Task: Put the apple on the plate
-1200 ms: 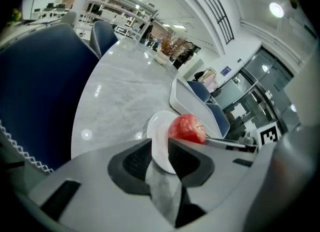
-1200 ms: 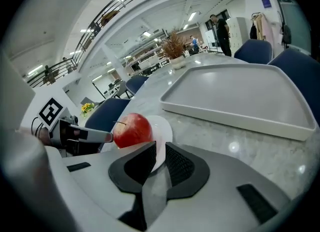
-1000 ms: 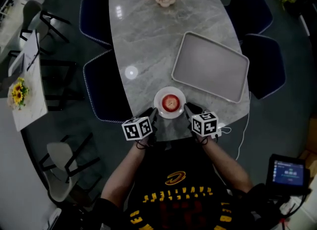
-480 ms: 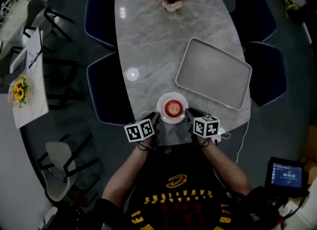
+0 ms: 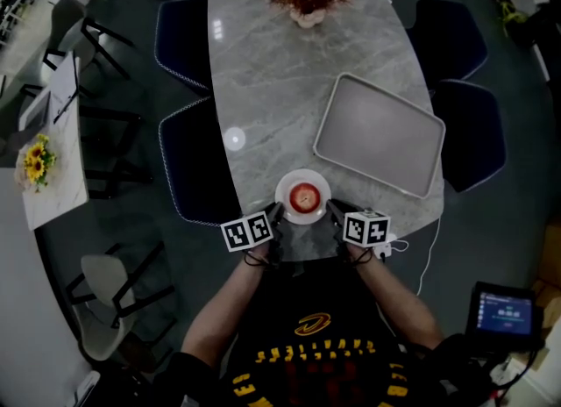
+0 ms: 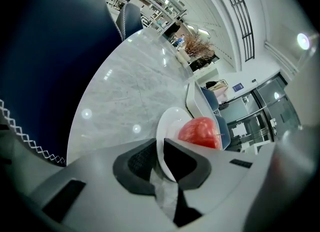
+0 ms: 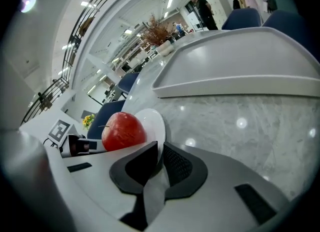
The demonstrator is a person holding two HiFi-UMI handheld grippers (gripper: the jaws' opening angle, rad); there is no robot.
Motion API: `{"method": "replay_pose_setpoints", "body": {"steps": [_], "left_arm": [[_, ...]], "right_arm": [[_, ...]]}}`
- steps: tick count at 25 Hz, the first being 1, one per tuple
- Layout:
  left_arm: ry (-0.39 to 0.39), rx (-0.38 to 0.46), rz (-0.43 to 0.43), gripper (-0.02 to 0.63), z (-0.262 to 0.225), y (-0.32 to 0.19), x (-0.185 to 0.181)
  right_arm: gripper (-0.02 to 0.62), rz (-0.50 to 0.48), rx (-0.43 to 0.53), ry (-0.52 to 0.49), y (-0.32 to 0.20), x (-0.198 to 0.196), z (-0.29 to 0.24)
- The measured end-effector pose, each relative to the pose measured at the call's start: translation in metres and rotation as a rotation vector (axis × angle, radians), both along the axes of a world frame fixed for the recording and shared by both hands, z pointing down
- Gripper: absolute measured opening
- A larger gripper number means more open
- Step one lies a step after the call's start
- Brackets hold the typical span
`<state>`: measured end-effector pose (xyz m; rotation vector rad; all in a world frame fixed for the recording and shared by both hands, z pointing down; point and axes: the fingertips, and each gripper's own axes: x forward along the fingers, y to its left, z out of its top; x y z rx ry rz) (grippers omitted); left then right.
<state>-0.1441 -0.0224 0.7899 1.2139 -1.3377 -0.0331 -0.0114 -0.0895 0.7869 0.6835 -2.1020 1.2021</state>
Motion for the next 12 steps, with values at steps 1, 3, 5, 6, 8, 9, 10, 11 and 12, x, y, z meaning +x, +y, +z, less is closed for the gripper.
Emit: {"method": "replay_pose_setpoints", "body": {"steps": [1, 3, 5, 6, 8, 9, 10, 11, 12], "left_arm": [[0.006, -0.001, -0.001, 0.049, 0.000, 0.002, 0.000], [0.011, -0.003, 0.001, 0.049, 0.000, 0.007, -0.002], [0.012, -0.004, 0.000, 0.049, -0.001, 0.004, -0.003], [0.011, -0.003, 0.000, 0.049, -0.002, -0.001, -0.004], [0.014, 0.002, 0.003, 0.048, -0.005, -0.009, -0.004], [0.020, 0.009, 0.003, 0.048, -0.008, -0.009, -0.004], [0.029, 0.019, 0.003, 0.046, -0.012, -0.006, -0.005], [0.040, 0.033, 0.001, 0.044, -0.018, -0.003, -0.005], [0.052, 0.052, 0.001, 0.043, -0.025, -0.001, -0.005]], "right_arm": [[0.043, 0.013, -0.008, -0.008, 0.002, 0.000, -0.001], [0.041, 0.029, -0.013, -0.020, 0.006, -0.001, -0.003], [0.040, 0.042, -0.017, -0.032, 0.003, -0.003, -0.005], [0.040, 0.050, -0.023, -0.038, -0.001, -0.003, -0.006], [0.038, 0.071, -0.039, -0.051, -0.006, -0.002, -0.006], [0.038, 0.082, -0.047, -0.058, -0.005, -0.001, -0.008], [0.038, 0.096, -0.057, -0.067, 0.000, 0.000, -0.011], [0.038, 0.111, -0.065, -0.077, 0.005, 0.001, -0.015], [0.038, 0.129, -0.072, -0.089, 0.009, 0.002, -0.021]]}}
